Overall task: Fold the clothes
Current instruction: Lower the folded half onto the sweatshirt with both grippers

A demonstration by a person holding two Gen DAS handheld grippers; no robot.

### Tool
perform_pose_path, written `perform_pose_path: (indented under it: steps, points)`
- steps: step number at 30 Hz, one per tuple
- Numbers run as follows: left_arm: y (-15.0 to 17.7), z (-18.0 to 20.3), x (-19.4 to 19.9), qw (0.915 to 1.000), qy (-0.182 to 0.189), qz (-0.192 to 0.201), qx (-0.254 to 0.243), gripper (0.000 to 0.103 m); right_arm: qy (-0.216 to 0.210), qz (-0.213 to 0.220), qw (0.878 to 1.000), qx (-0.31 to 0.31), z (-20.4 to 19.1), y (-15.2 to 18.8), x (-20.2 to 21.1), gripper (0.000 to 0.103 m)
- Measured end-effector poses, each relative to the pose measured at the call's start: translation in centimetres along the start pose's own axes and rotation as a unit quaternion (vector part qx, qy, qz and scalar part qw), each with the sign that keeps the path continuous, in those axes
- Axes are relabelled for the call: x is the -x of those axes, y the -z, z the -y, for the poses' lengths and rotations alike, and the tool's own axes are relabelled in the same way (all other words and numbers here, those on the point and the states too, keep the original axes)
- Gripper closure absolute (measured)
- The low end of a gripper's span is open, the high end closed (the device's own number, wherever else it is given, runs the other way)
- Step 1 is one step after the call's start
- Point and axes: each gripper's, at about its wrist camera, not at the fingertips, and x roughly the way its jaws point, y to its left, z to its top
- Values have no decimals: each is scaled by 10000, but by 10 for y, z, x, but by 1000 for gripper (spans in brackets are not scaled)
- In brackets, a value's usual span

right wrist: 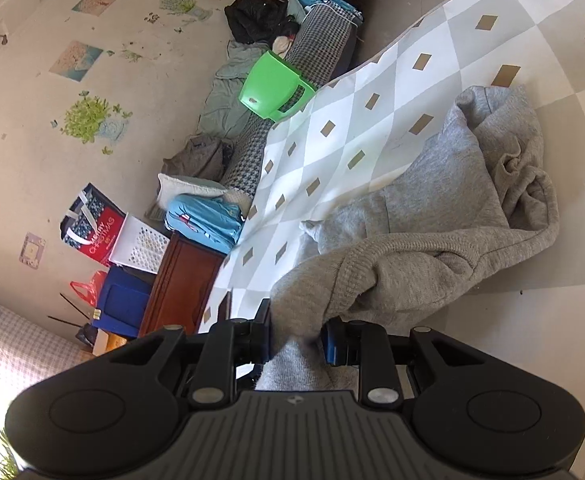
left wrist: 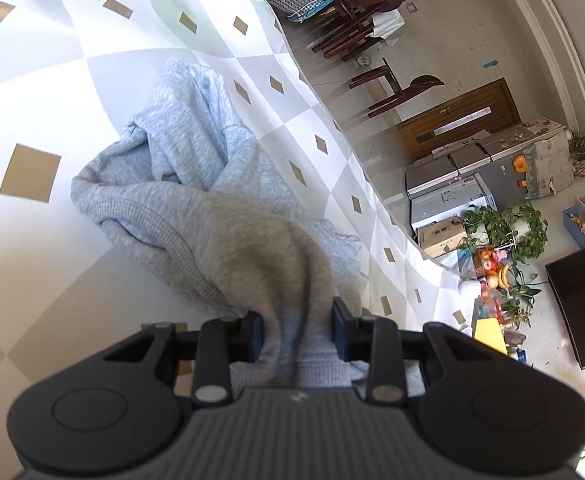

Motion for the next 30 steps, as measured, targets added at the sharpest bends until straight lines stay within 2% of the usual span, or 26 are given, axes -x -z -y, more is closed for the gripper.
perform_pose_path:
  steps: [7,12,16,20,26,28,29,30]
  points:
    - [-42,17,-29,9996,-277,-20,-4,73,-4,319,9980,-540,8,-31,-21,79]
    - [-72,19,-54,9985,-526,-94,87,73,63,744,9884,-1322,33,-49,-33,76]
    - [-89,8,-73,9976,-612,-121,294,70,356,1093,9766,-1816,57,-65,-45,61]
    - [-97,-11,-90,9954,-677,-138,660,69,719,1244,9767,-1591,67,-83,-50,51]
    - [-123,-23,-107,9918,-436,-195,1182,47,1005,1570,9682,-1668,83,-97,-41,42]
    - [-131,-25,-109,9897,-324,-166,1382,33,1159,1617,9651,-1705,87,-99,-38,42]
    - [-134,-25,-109,9888,-269,-142,1461,31,1233,1622,9641,-1704,88,-100,-37,42]
    - [-136,-24,-107,9882,-223,-92,1512,23,1296,1626,9638,-1668,88,-101,-35,42]
